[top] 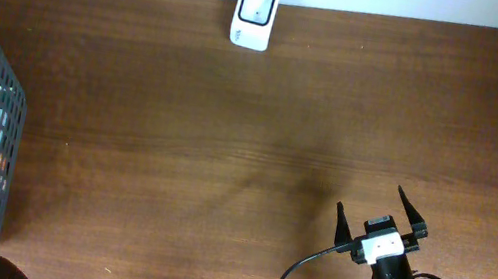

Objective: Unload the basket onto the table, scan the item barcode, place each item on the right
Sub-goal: 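Reach left gripper into grey basket and grasp the white tube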

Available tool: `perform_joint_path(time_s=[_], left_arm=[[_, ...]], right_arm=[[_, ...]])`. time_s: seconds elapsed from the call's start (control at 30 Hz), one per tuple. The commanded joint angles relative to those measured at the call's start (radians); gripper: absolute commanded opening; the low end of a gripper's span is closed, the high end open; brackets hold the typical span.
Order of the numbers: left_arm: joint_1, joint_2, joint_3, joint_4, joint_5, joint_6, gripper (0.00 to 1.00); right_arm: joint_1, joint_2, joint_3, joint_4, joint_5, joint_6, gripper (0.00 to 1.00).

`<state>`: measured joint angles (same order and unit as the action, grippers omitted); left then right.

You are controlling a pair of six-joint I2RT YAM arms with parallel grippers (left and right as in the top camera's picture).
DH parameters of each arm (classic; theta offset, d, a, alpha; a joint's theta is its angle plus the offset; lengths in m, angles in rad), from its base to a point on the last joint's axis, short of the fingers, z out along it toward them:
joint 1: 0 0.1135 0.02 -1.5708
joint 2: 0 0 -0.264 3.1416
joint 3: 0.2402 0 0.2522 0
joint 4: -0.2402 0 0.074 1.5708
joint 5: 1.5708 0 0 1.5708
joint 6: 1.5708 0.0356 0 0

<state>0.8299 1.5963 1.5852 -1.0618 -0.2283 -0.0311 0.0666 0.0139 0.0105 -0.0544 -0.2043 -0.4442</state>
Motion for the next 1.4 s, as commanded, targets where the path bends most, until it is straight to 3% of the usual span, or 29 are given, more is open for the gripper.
perform_joint_path(time_s=[0.0, 0.07, 0.27, 0.4, 0.5, 0.63, 0.67, 0.7, 0.73, 0.77, 0.93, 1.13, 1.37], left_arm=[[0.018, 0.043, -0.126, 0.079, -0.070, 0.176, 0.92], [0.024, 0.072, -0.182, 0.123, -0.159, 0.175, 0.93], [0.068, 0.175, -0.276, 0.259, -0.170, 0.217, 0.90], [0.106, 0.261, -0.276, 0.257, -0.169, 0.217, 0.84], [0.121, 0.317, -0.276, 0.270, -0.153, 0.217, 0.73], [0.121, 0.372, -0.276, 0.281, -0.153, 0.216, 0.54], [0.120, 0.381, -0.276, 0.281, -0.153, 0.217, 0.42], [0.120, 0.383, -0.275, 0.281, -0.153, 0.217, 0.21], [0.120, 0.383, -0.274, 0.282, -0.154, 0.217, 0.07], [0.120, 0.383, -0.270, 0.281, -0.154, 0.217, 0.00], [0.109, 0.375, -0.156, 0.168, -0.153, 0.211, 0.00], [0.012, 0.281, 0.106, -0.003, -0.074, 0.201, 0.00], [-0.158, 0.042, 0.232, 0.009, -0.074, 0.201, 0.00]], right_arm=[[0.005, -0.005, -0.005, -0.005, -0.006, 0.007, 0.98], [0.005, -0.005, -0.005, -0.005, -0.006, 0.007, 0.98], [0.005, -0.005, -0.005, -0.005, -0.006, 0.007, 0.98], [0.005, -0.005, -0.005, -0.005, -0.006, 0.007, 0.98], [0.005, -0.005, -0.005, -0.005, -0.006, 0.007, 0.98], [0.005, -0.005, -0.005, -0.005, -0.006, 0.007, 0.99], [0.005, -0.005, -0.005, -0.005, -0.006, 0.007, 0.98], [0.005, -0.005, -0.005, -0.005, -0.006, 0.007, 0.98], [0.005, -0.005, -0.005, -0.005, -0.006, 0.007, 0.98], [0.005, -0.005, -0.005, -0.005, -0.006, 0.007, 0.98], [0.005, -0.005, -0.005, -0.005, -0.006, 0.007, 0.98], [0.005, -0.005, -0.005, -0.005, -0.006, 0.007, 0.98], [0.005, -0.005, -0.005, -0.005, -0.006, 0.007, 0.98]])
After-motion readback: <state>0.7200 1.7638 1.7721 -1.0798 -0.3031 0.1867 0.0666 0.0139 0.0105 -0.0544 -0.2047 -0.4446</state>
